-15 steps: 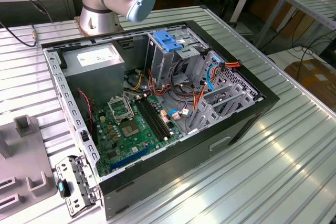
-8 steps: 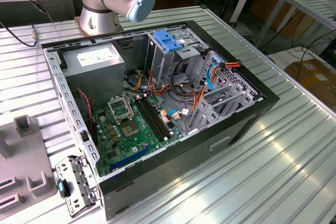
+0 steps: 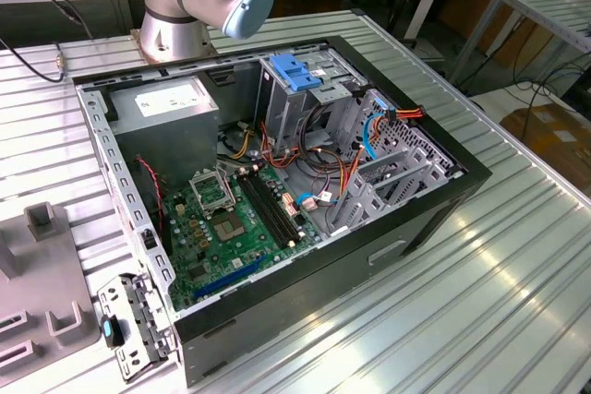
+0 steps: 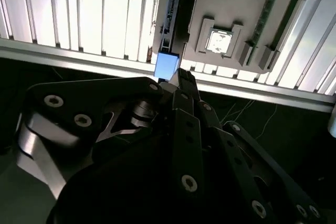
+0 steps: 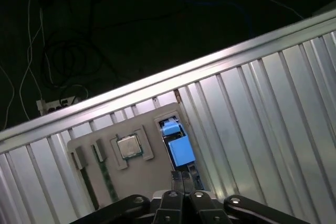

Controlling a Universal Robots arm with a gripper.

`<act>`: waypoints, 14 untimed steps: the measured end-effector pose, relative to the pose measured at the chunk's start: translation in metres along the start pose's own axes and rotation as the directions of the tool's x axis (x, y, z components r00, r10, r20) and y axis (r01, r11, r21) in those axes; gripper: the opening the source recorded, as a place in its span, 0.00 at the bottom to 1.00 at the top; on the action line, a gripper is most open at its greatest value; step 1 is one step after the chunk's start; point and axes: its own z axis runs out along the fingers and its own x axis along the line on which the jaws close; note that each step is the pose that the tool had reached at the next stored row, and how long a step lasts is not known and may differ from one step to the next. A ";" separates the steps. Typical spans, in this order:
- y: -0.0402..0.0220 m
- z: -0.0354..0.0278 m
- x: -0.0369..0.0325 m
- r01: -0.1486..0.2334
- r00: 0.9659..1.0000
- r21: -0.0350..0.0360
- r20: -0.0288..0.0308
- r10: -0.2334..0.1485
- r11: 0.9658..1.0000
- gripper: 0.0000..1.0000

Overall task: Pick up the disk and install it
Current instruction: 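Pick up the disk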

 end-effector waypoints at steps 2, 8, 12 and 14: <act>0.0000 0.0000 0.0000 0.030 1.000 0.000 0.000 -0.030 1.000 0.11; 0.0000 0.0000 0.0000 0.126 0.992 0.001 0.000 -0.126 0.992 0.11; 0.0002 0.0001 0.0001 0.193 0.981 0.002 0.000 -0.193 0.981 0.11; 0.0003 0.0001 0.0001 0.198 0.980 0.002 0.000 -0.198 0.980 0.11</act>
